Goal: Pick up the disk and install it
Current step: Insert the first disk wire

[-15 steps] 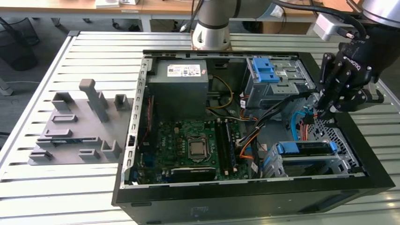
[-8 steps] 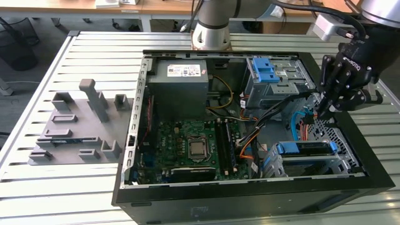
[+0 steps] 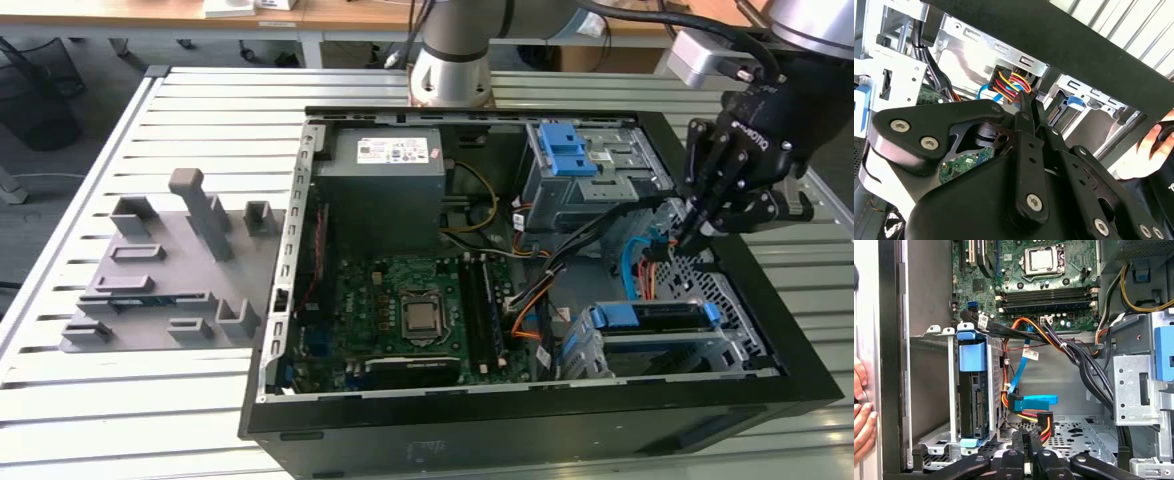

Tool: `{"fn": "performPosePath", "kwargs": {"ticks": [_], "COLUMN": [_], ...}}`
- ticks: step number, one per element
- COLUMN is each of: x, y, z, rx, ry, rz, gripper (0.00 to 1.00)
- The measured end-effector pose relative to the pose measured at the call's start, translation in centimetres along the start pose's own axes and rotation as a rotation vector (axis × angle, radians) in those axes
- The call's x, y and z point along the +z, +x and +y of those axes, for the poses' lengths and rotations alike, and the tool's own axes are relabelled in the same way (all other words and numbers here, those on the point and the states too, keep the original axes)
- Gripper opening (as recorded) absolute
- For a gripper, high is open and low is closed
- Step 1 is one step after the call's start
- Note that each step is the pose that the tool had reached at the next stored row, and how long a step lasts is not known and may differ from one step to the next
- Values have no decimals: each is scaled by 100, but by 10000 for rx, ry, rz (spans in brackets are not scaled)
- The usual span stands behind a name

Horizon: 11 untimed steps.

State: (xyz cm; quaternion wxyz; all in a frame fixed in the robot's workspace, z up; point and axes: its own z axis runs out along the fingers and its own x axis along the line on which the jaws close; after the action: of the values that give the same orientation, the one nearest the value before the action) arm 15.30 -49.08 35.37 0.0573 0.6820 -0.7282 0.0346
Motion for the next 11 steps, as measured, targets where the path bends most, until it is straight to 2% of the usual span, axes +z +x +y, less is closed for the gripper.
{"fn": "performPosePath", "kwargs": {"ticks": [2, 4, 7, 11], "x": [2, 4, 8, 19], "y": [8, 21, 53, 120], "z": [10, 18, 25, 46], "rx": [-3, -7, -24, -51], "ry": [0, -7, -12, -4], "rz": [-86, -223, -390, -459], "gripper": [16, 16, 16, 16]}}
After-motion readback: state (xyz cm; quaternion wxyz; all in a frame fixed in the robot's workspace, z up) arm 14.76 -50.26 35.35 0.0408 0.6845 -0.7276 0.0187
